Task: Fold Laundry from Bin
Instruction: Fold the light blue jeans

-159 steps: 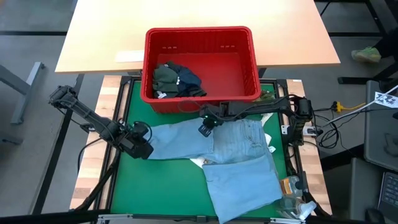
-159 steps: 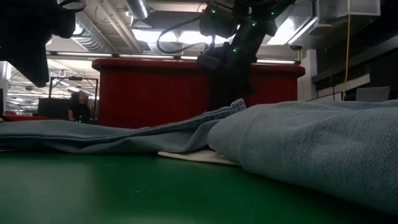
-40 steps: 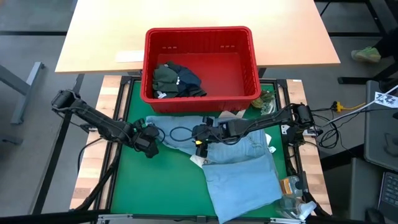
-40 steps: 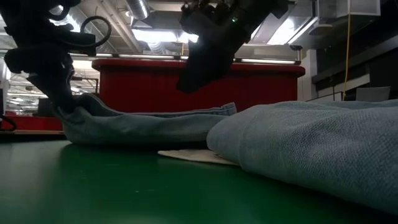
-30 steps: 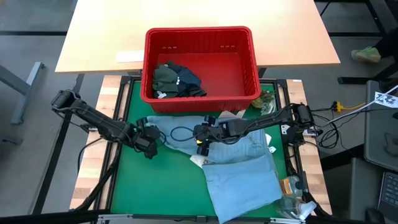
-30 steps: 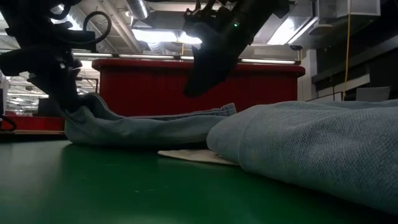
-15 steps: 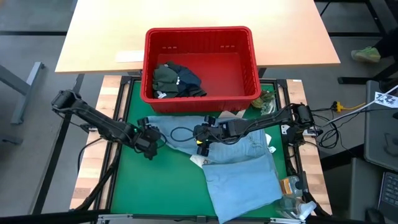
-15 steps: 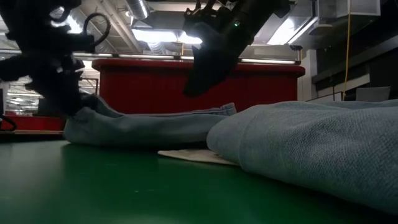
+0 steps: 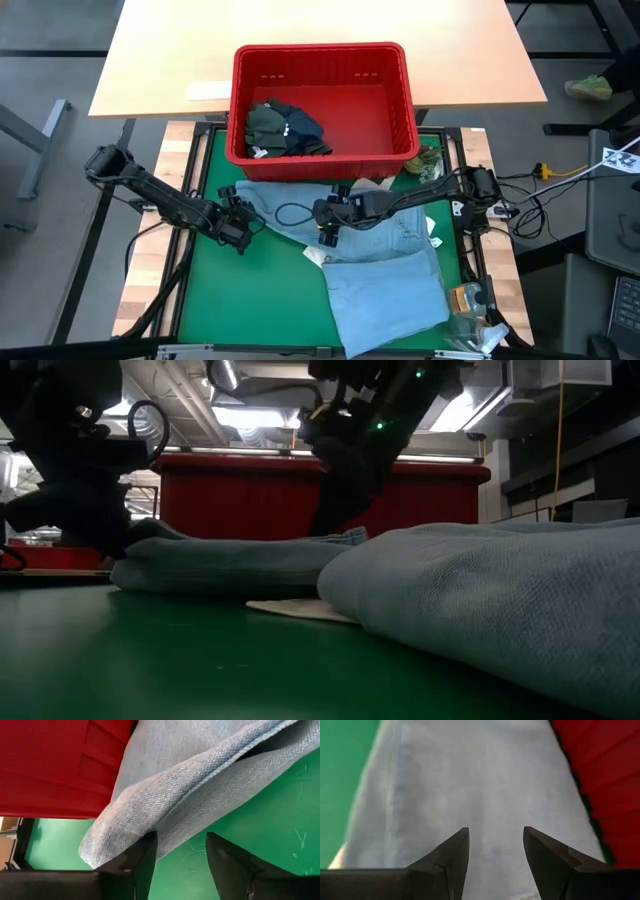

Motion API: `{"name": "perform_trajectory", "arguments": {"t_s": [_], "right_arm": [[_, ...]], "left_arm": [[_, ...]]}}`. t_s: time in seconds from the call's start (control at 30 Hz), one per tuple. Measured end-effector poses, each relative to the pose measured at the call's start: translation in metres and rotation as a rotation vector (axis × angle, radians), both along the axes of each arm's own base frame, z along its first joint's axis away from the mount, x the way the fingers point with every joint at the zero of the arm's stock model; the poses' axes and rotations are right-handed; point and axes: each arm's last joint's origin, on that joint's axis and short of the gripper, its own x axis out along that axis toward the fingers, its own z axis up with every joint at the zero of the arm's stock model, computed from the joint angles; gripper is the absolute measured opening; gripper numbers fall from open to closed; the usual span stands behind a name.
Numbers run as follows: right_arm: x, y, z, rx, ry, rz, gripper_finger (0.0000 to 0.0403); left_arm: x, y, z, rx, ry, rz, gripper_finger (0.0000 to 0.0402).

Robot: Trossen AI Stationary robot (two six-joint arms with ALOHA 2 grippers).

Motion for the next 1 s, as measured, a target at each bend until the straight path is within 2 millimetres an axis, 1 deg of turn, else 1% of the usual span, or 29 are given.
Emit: {"name": "perform_trajectory", "arguments": {"t_s": [0.07,0.23,0.37,0.47,0.53,0.6,0.77,0.8,1.0], "right_arm": [[0.0,-0.005,-0.004,0.0,0.024,-0.019,0.0186],[0.002,-0.017,-0.03,0.004,0.123,-0.048,0.0186],[0.004,-0.019,-0.048,0.008,0.172,-0.054,0.0186],[0.005,-0.019,-0.052,0.006,0.182,-0.053,0.0186],[0.005,-0.019,-0.052,0.006,0.182,-0.053,0.0186],[0.005,-0.019,-0.052,0.007,0.182,-0.053,0.0186],[0.005,-0.019,-0.052,0.007,0.184,-0.052,0.0186],[0.005,-0.019,-0.053,0.007,0.184,-0.052,0.0186],[0.004,-0.019,-0.053,0.007,0.189,-0.052,0.0186]], "left_arm": [[0.0,0.0,0.0,0.002,-0.001,0.0,0.016],[0.0,0.0,0.0,0.005,-0.003,0.001,0.0156],[0.0,0.001,0.0,0.014,-0.004,0.003,0.0156],[-0.001,0.004,-0.004,0.017,0.002,0.021,0.0152],[-0.003,0.007,-0.007,0.018,0.008,0.035,0.0137],[-0.004,0.01,-0.01,0.01,0.017,0.046,0.0112],[-0.004,0.012,-0.012,-0.027,0.031,0.06,0.0019],[-0.004,0.012,-0.012,-0.032,0.032,0.061,0.0011],[-0.004,0.011,-0.011,-0.072,0.046,0.058,0.0002]]}}
